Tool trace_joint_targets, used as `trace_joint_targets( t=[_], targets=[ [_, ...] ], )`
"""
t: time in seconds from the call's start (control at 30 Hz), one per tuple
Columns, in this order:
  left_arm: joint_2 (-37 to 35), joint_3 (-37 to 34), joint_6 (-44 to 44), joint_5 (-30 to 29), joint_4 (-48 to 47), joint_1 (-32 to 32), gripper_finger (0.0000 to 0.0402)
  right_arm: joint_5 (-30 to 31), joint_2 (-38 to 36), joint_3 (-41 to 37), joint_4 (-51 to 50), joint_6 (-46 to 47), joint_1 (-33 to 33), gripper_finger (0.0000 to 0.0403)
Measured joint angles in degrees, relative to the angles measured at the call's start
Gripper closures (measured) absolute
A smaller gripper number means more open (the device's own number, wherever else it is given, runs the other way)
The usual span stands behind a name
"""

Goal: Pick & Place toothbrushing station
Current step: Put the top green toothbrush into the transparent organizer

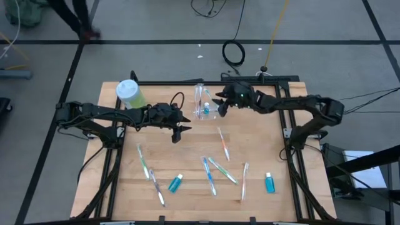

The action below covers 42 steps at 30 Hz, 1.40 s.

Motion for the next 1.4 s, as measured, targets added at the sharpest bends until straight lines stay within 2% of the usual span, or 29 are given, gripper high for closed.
trace_joint_targets(
  t=[0.07, 0.27, 0.37, 0.57, 0.8, 1.1, 1.2, 1.4],
  targets=[
    [0.0, 0.0, 0.31, 0.0, 0.02, 0.0, 0.0238, -2.94, 2.51, 0.0, 1.3, 1.09, -1.09, 0.0217],
    [0.0, 0.0, 0.22, 0.0, -0.07, 0.0, 0.0238, -2.03, 10.39, -0.04, 13.16, 0.23, -2.33, 0.0197],
    [0.0, 0.0, 0.31, 0.0, -0.09, 0.0, 0.0238, -1.64, 12.57, -0.02, 18.02, 1.94, -3.42, 0.0195],
    [0.0, 0.0, 1.36, 0.02, -0.09, 0.0, 0.0238, -1.76, 14.8, 0.02, 20.54, 2.14, -4.46, 0.0208],
    [0.0, 0.0, 1.36, 0.02, -0.13, 0.0, 0.0238, -4.67, 14.9, 0.02, 19.84, 0.71, -3.99, 0.0264],
    [0.0, 0.0, 1.18, 0.02, -0.36, 0.0, 0.0238, -4.35, 14.71, 0.02, 19.8, 0.38, -4.24, 0.039],
    [0.0, 0.0, 1.18, 0.02, -0.55, 0.0, 0.0238, -4.12, 13.02, -0.02, 19.5, 0.45, -4.23, 0.0392],
    [0.0, 0.0, 1.18, 0.02, -1.65, 0.0, 0.0238, 1.21, 6.23, -0.77, 18.9, 0.23, -2.72, 0.0399]
  ],
)
